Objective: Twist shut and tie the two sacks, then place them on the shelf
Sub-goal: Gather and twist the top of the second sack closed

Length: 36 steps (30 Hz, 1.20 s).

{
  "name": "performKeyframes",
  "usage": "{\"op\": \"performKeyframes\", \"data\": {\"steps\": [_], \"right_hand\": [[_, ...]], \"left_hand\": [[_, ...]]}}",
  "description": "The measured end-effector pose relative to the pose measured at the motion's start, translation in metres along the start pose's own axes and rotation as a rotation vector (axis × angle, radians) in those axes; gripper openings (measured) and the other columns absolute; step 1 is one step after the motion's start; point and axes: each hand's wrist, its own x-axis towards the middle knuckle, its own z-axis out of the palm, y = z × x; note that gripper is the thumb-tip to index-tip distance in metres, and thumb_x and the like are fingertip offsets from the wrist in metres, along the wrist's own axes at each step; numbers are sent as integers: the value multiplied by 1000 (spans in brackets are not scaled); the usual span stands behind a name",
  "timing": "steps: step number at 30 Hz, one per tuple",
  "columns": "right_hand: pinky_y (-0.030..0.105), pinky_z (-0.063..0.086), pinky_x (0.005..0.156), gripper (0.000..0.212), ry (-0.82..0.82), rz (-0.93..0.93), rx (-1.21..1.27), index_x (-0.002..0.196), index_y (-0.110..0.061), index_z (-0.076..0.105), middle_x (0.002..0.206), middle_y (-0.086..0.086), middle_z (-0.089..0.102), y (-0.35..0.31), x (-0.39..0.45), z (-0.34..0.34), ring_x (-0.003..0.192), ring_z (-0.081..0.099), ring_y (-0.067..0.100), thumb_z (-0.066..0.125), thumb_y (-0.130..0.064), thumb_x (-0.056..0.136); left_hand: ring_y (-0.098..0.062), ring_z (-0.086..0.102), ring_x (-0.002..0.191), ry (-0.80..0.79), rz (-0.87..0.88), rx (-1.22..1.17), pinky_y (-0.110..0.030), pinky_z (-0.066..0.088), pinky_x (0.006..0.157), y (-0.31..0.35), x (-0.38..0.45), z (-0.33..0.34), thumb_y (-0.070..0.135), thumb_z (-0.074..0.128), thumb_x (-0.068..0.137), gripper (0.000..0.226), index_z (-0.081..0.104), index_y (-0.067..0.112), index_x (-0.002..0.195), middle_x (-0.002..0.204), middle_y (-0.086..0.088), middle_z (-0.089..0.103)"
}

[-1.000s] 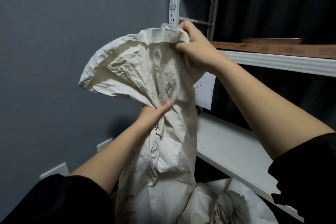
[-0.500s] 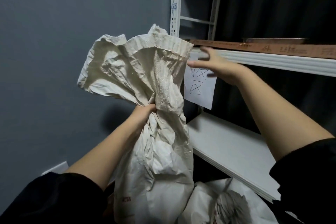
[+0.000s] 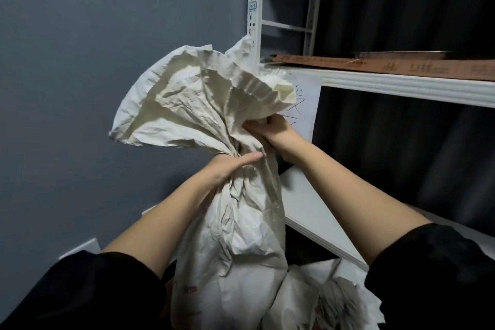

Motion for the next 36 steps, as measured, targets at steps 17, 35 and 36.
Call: {"op": "performKeyframes", "data": {"steps": [17, 35, 36], "right_hand": [[35, 57, 72, 21, 46, -32, -110, 93, -18, 71, 96, 9, 73, -34, 11, -7, 89, 69, 21, 78, -28, 76], [33, 52, 91, 38, 58, -67, 340, 104, -15, 65, 101, 3, 71, -77, 10, -10, 93, 68, 17, 43, -45, 97], [38, 51, 95, 44, 20, -15, 460, 110, -14, 63, 105, 6, 70, -76, 9, -13, 98, 67, 21, 41, -49, 96]], "left_hand": [[-1, 47, 35, 164, 70, -62, -12, 33, 36, -1, -1, 13, 12, 59, 86, 27, 53, 14, 60, 43, 5, 54], [-9, 52, 56, 41, -13, 137, -17, 40, 49, -9, -7, 28, 19, 64, 84, 17, 56, 15, 69, 63, 2, 57], [-9, 49, 53, 58, -15, 144, -16, 38, 45, -8, -6, 27, 18, 62, 85, 21, 54, 14, 66, 60, 1, 54]]}}
